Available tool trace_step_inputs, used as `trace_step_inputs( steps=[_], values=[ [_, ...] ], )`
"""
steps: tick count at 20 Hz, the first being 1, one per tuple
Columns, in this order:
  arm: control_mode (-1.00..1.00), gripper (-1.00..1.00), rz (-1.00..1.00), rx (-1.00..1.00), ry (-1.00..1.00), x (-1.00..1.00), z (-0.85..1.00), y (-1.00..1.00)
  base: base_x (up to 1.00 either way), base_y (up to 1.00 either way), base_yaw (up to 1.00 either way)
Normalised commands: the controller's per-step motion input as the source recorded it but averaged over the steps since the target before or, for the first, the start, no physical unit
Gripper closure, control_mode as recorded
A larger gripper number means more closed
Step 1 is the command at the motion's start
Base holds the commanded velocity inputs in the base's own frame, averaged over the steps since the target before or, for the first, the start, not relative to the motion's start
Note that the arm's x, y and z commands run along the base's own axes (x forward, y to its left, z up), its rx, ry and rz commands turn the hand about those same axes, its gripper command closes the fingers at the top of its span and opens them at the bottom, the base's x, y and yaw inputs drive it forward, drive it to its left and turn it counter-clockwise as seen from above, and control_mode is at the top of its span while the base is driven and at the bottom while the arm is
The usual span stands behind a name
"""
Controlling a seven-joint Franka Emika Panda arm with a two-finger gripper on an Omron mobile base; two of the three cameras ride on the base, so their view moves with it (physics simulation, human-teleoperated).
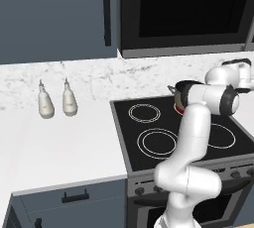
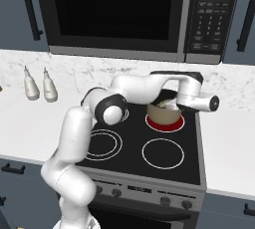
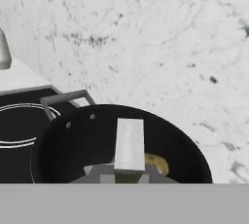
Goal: Put the avocado and potato in the pot. Retrieve the spatula and lightly stir the vegetables in the pot.
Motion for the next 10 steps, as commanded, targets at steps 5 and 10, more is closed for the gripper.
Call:
trace_step_inputs(
  steps=[5, 10],
  values=[
    [-1.00, 1.00, 0.00, -0.07, 0.00, 0.00, 0.61, -0.03, 0.00, 0.00, 0.00],
    [-1.00, 1.00, 0.00, -0.10, 0.08, 0.00, 0.21, 0.00, 0.00, 0.00, 0.00]
  ],
)
